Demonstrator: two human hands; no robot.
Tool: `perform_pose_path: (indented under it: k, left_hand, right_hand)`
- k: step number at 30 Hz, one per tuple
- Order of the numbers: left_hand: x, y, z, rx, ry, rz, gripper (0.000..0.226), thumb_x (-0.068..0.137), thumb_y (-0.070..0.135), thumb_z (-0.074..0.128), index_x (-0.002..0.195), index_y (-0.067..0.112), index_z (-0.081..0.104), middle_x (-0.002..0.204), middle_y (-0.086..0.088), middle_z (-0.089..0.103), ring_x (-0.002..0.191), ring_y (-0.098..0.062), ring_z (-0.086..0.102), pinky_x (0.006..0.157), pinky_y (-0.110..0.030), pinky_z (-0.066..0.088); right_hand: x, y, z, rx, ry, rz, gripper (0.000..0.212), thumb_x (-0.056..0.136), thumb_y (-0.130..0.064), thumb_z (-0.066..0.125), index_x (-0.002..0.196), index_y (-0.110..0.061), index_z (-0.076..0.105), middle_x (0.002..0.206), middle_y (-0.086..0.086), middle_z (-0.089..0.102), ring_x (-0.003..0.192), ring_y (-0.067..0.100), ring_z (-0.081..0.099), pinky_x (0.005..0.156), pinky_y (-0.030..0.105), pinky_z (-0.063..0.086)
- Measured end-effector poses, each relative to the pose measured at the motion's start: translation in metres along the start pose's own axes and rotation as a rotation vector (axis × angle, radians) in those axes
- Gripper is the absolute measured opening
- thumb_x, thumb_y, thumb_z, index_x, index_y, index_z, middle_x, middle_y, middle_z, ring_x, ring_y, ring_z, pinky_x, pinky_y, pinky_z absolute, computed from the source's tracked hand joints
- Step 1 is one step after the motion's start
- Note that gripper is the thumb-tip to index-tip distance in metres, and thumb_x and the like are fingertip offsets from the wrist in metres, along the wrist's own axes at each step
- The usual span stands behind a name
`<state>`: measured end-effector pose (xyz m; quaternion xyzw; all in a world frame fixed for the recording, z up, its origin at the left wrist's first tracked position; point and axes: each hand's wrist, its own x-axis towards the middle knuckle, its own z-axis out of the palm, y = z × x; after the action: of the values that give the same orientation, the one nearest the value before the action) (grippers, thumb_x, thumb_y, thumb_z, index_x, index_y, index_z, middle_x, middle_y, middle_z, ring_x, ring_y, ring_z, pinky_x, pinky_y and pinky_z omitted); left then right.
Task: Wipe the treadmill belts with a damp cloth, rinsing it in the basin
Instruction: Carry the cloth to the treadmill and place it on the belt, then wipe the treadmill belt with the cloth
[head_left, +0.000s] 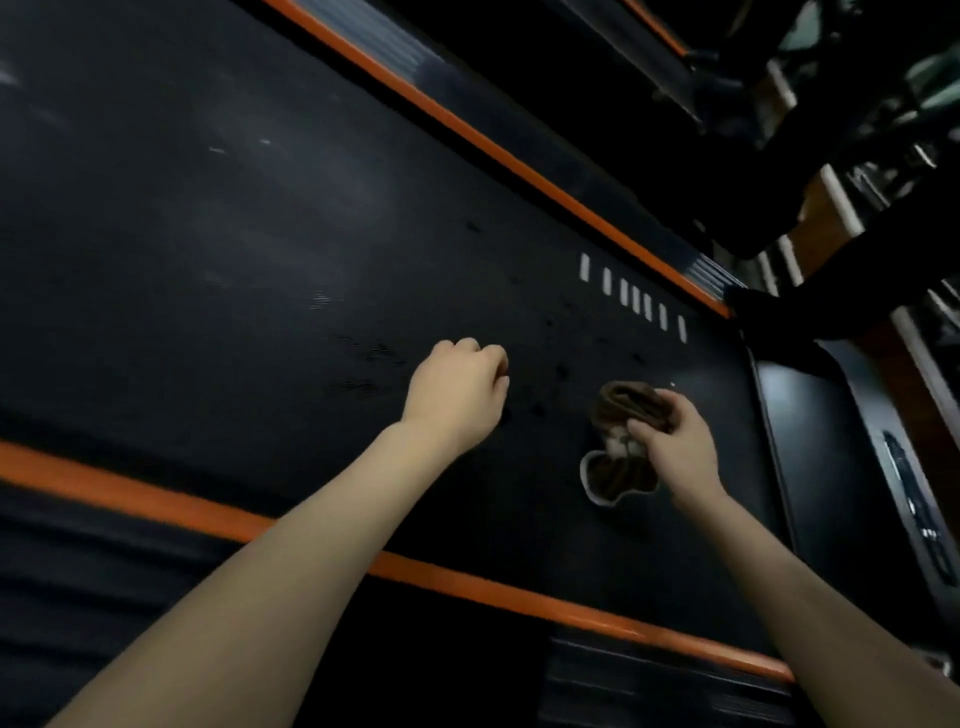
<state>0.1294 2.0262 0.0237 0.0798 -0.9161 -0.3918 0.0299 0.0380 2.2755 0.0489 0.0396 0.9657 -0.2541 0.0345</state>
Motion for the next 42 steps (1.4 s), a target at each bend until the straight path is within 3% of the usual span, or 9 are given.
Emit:
perform_pose_path:
  k: [6, 13, 18, 21, 24, 28, 32, 37, 42]
  left_hand:
    - [0.059, 0.040, 0.067, 0.189, -0.012, 0.293, 0.032, 0.098, 0.032, 0.044, 0.124, 0.019, 0.055, 0.121, -0.006, 0.054, 0.112, -0.026, 0.046, 0.093, -0.037, 0.042]
    - [0.088, 0.115, 0.142, 0.275, -0.075, 0.533, 0.033, 0.098, 0.037, 0.042, 0.125, 0.024, 0.054, 0.130, 0.000, 0.053, 0.118, -0.024, 0.045, 0.098, -0.036, 0.033]
    - [0.094, 0.143, 0.189, 0.344, -0.177, 0.529, 0.041, 0.098, 0.042, 0.040, 0.136, 0.027, 0.047, 0.150, -0.003, 0.036, 0.139, -0.028, 0.027, 0.115, -0.043, 0.016]
    - [0.097, 0.142, 0.208, 0.457, -0.240, 0.495, 0.049, 0.099, 0.051, 0.028, 0.145, 0.034, 0.033, 0.159, -0.003, 0.015, 0.145, -0.032, 0.007, 0.117, -0.054, 0.000]
    - [0.098, 0.126, 0.222, 0.574, -0.256, 0.455, 0.056, 0.097, 0.057, 0.015, 0.150, 0.038, 0.013, 0.160, -0.001, 0.003, 0.146, -0.031, -0.006, 0.114, -0.058, -0.008]
    - [0.099, 0.119, 0.228, 0.617, -0.225, 0.453, 0.057, 0.096, 0.058, 0.011, 0.149, 0.041, 0.006, 0.160, 0.003, -0.002, 0.146, -0.027, -0.010, 0.114, -0.055, -0.011]
    - [0.100, 0.118, 0.229, 0.634, -0.207, 0.442, 0.057, 0.095, 0.060, 0.009, 0.149, 0.044, 0.004, 0.160, 0.005, -0.003, 0.146, -0.025, -0.010, 0.115, -0.054, -0.011]
    - [0.100, 0.119, 0.229, 0.649, -0.219, 0.436, 0.057, 0.093, 0.061, 0.009, 0.148, 0.045, 0.004, 0.160, 0.007, -0.001, 0.146, -0.023, -0.009, 0.116, -0.053, -0.008]
    - [0.103, 0.126, 0.227, 0.642, -0.209, 0.429, 0.056, 0.094, 0.060, 0.016, 0.148, 0.044, 0.012, 0.160, 0.005, 0.006, 0.147, -0.026, -0.002, 0.116, -0.053, -0.004]
  right_hand:
    - [0.009, 0.063, -0.046, -0.176, 0.421, 0.034, 0.047, 0.082, -0.031, 0.067, 0.125, -0.022, 0.052, 0.117, 0.007, 0.064, 0.109, 0.030, 0.057, 0.092, 0.038, 0.042]
    - [0.005, 0.160, -0.103, -0.471, 0.589, 0.208, 0.037, 0.085, -0.040, 0.060, 0.119, -0.025, 0.058, 0.110, 0.009, 0.065, 0.097, 0.034, 0.060, 0.077, 0.038, 0.046]
    - [0.011, 0.216, -0.102, -0.606, 0.414, 0.197, 0.043, 0.086, -0.051, 0.056, 0.117, -0.022, 0.063, 0.138, 0.014, 0.039, 0.122, 0.036, 0.040, 0.089, 0.043, 0.044]
    - [0.021, 0.239, -0.087, -0.457, 0.133, 0.115, 0.071, 0.086, -0.057, 0.052, 0.143, -0.018, 0.035, 0.154, 0.009, 0.020, 0.141, 0.025, 0.019, 0.108, 0.042, 0.029]
    - [0.033, 0.251, -0.066, -0.343, 0.077, -0.029, 0.079, 0.089, -0.054, 0.047, 0.150, -0.018, 0.013, 0.158, 0.002, 0.010, 0.144, 0.018, 0.012, 0.117, 0.036, 0.015]
    - [0.046, 0.268, -0.062, -0.304, 0.135, -0.180, 0.071, 0.085, -0.063, 0.041, 0.146, -0.030, 0.025, 0.156, -0.004, 0.018, 0.140, 0.017, 0.023, 0.113, 0.042, 0.026]
    - [0.080, 0.263, -0.066, -0.226, 0.186, -0.191, 0.050, 0.091, -0.044, 0.053, 0.138, -0.032, 0.041, 0.150, -0.006, 0.032, 0.135, 0.015, 0.034, 0.106, 0.038, 0.035]
    - [0.017, 0.259, -0.054, -0.116, 0.142, -0.398, 0.048, 0.088, -0.037, 0.051, 0.135, -0.028, 0.047, 0.148, -0.005, 0.036, 0.138, 0.013, 0.031, 0.112, 0.032, 0.026]
    - [0.001, 0.254, -0.062, -0.194, -0.048, -0.517, 0.056, 0.084, -0.053, 0.042, 0.138, -0.040, 0.037, 0.148, -0.017, 0.029, 0.138, -0.001, 0.017, 0.114, 0.027, 0.007]
